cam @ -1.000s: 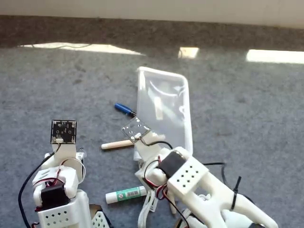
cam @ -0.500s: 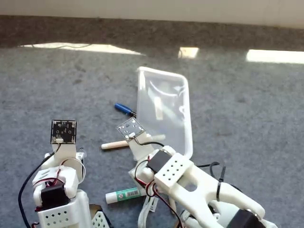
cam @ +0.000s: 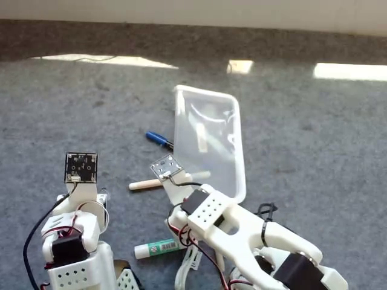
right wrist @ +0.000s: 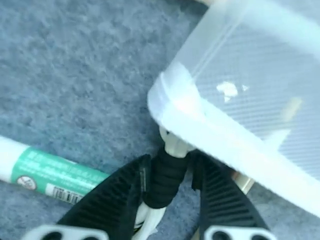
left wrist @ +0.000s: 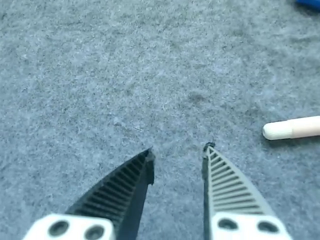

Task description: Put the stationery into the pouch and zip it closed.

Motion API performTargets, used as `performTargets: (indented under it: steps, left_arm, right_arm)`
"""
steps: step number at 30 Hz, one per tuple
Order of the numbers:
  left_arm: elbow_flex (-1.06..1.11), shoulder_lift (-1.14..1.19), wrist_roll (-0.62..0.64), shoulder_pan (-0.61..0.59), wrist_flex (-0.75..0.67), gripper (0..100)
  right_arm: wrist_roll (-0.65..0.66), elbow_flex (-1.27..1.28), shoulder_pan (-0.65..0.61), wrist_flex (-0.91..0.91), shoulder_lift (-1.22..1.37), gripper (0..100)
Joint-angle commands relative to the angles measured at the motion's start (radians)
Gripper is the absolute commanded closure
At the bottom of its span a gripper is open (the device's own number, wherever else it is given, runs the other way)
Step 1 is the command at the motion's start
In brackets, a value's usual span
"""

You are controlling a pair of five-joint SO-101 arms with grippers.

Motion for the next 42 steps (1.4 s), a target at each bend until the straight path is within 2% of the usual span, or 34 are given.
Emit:
performTargets:
  steps: [1, 3, 5, 10, 16, 26, 32, 37, 42]
  left_arm:
    - [-0.045, -0.002, 0.005, -0.010, 0.005, 84]
    - [-0.035, -0.002, 0.005, -0.010, 0.000, 84]
    - [-0.030, -0.002, 0.005, -0.010, -0.002, 84]
    - [-0.027, -0.002, 0.005, -0.010, -0.002, 84]
    - [-0.035, -0.002, 0.005, -0.010, 0.000, 84]
    - [-0.056, -0.002, 0.005, -0.005, 0.005, 84]
    - [-0.056, -0.002, 0.011, -0.005, 0.005, 74]
    - [-0.096, -0.002, 0.011, -0.001, -0.002, 74]
    - [-0.168, -0.002, 0.011, 0.108, -0.003, 74]
  right_arm:
    - [-0.003, -0.038, 0.015, -0.002, 0.018, 87.8]
    - [0.017, -0.042, 0.015, -0.002, 0.035, 93.8]
    - [0.097, -0.044, 0.013, -0.002, 0.041, 99.8]
    - [0.115, -0.044, 0.050, 0.004, -0.021, 99.3]
    - [0.181, 0.001, 0.140, -0.001, -0.242, 99.3]
    - [0.186, 0.171, 0.151, 0.004, -0.661, 99.3]
    - [0.187, 0.265, 0.151, 0.004, -0.906, 99.3]
    - [0.253, 0.302, 0.151, 0.004, -1.052, 99.3]
    - [0.327, 0.338, 0.151, 0.002, -1.145, 99.3]
